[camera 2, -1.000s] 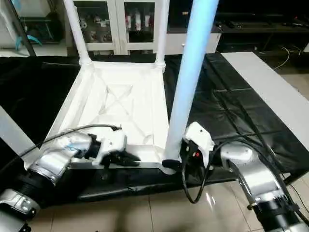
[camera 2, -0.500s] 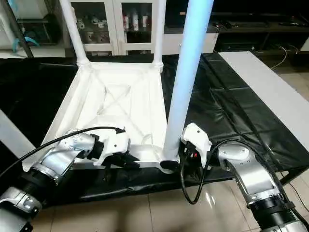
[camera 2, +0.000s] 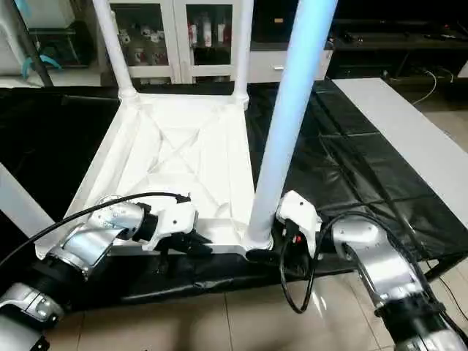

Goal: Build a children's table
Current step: Rotate leg to tighten

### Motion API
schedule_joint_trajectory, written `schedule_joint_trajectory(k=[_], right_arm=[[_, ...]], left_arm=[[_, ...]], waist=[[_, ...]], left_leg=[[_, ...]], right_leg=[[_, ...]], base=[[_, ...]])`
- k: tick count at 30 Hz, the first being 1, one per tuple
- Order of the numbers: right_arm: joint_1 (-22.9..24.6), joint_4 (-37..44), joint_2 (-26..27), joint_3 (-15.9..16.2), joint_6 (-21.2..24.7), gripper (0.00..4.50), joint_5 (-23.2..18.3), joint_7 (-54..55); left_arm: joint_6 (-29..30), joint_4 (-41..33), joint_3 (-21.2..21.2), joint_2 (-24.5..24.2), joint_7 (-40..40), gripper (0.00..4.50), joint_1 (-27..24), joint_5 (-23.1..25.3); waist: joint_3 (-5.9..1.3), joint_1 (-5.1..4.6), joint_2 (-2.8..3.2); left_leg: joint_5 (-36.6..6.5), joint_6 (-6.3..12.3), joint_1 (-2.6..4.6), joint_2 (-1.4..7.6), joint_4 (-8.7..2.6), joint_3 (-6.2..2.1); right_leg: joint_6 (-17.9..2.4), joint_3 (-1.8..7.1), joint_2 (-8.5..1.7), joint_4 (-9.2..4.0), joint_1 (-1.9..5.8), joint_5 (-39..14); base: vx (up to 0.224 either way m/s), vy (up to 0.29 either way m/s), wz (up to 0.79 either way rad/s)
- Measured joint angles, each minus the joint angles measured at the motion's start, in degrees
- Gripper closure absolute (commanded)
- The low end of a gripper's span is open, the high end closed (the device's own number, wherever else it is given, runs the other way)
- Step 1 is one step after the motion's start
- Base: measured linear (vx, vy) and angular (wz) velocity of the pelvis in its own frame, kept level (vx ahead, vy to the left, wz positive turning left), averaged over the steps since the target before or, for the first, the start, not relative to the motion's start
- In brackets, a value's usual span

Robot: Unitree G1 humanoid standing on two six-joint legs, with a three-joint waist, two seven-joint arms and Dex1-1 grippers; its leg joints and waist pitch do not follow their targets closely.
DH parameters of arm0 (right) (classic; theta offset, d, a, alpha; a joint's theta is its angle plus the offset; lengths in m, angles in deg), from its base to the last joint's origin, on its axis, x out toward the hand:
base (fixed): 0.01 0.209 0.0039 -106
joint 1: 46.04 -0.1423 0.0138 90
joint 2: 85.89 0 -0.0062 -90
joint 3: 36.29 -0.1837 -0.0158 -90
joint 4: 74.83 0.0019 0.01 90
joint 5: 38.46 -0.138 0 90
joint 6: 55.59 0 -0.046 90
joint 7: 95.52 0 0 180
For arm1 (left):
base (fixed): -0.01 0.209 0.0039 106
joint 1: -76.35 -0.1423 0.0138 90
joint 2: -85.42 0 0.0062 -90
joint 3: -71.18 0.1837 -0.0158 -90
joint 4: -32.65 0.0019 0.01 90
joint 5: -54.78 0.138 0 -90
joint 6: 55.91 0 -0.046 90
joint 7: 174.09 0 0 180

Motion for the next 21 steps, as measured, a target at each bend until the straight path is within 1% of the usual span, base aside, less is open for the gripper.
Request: schedule_joint_trajectory(k=[1,4,10,12,14,15,17,19,21], right_arm=[[0.00,-0.16,0.31,0.00,-0.03,0.18,-0.01,-0.05],[-0.04,-1.02,0.67,-0.02,-1.07,0.29,-0.20,-0.37],[-0.11,-1.78,1.00,-0.02,-1.81,0.86,-0.39,-1.33],[-0.09,-1.78,0.98,-0.02,-1.82,0.92,-0.41,-1.43],[-0.02,-1.78,0.99,-0.02,-1.89,1.22,-0.44,-1.79],[0.04,-1.77,0.99,-0.02,-1.92,1.22,-0.48,-1.93],[0.10,-1.79,0.98,-0.12,-2.06,1.37,-0.50,-1.93],[0.18,-1.79,0.98,-0.15,-2.16,1.64,-0.52,-1.93],[0.27,-1.79,0.99,-0.17,-2.25,1.68,-0.59,-1.93]], left_arm=[[-0.02,-0.09,0.00,-0.06,0.05,4.48,-0.05,0.00],[-0.14,-0.12,0.00,-0.11,0.07,4.50,-0.08,-0.02],[-0.14,-0.11,0.00,-0.13,0.05,4.50,-0.09,-0.02],[-0.14,-0.12,0.00,-0.13,0.05,4.50,-0.10,-0.02],[-0.14,-0.12,0.00,-0.14,0.06,4.50,-0.10,-0.02],[-0.14,-0.12,0.00,-0.14,0.06,4.50,-0.10,-0.02],[-0.15,-0.12,0.00,-0.19,0.12,4.50,-0.11,-0.03],[-0.20,-0.14,0.00,-0.23,0.17,4.50,-0.13,-0.05],[-0.20,-0.22,0.00,-0.27,0.20,4.50,-0.18,-0.06]], waist=[[0.00,0.01,0.00],[0.00,-0.03,-0.02],[0.00,-0.06,-0.01],[0.00,-0.05,0.00],[-0.01,-0.05,0.00],[-0.01,-0.05,0.00],[-0.01,-0.06,0.02],[-0.02,-0.05,0.02],[-0.02,-0.05,0.03]], left_leg=[[0.00,0.00,0.00,0.00,0.00,-0.01],[0.00,0.00,0.00,0.00,0.00,-0.01],[0.00,0.00,0.01,0.00,0.00,-0.01],[0.00,0.00,0.00,0.00,0.00,-0.01],[0.00,0.00,0.00,0.00,0.00,-0.01],[0.00,0.00,0.00,0.00,0.00,-0.01],[0.00,0.00,0.00,0.00,0.00,-0.02],[0.00,0.00,0.00,0.00,-0.01,-0.02],[0.00,0.00,0.00,0.00,-0.01,-0.02]], right_leg=[[0.04,0.00,0.00,0.01,0.00,-0.02],[0.06,0.01,0.00,0.01,0.00,-0.03],[0.07,0.01,0.00,0.02,0.00,-0.04],[0.07,0.01,0.00,0.02,0.00,-0.04],[0.07,0.01,0.00,0.02,0.00,-0.04],[0.07,0.01,0.00,0.02,0.00,-0.04],[0.07,0.01,0.00,0.02,0.00,-0.04],[0.07,0.00,0.00,0.02,0.00,-0.05],[0.08,0.00,0.00,0.01,0.00,-0.05]], base=[[0.000,0.000,0.00],[0.000,0.000,0.00],[0.000,0.000,0.00],[0.000,0.000,0.00],[0.000,0.000,0.00],[0.000,0.000,0.00],[0.000,0.000,0.00],[0.000,0.000,0.00],[0.000,0.000,0.00]])
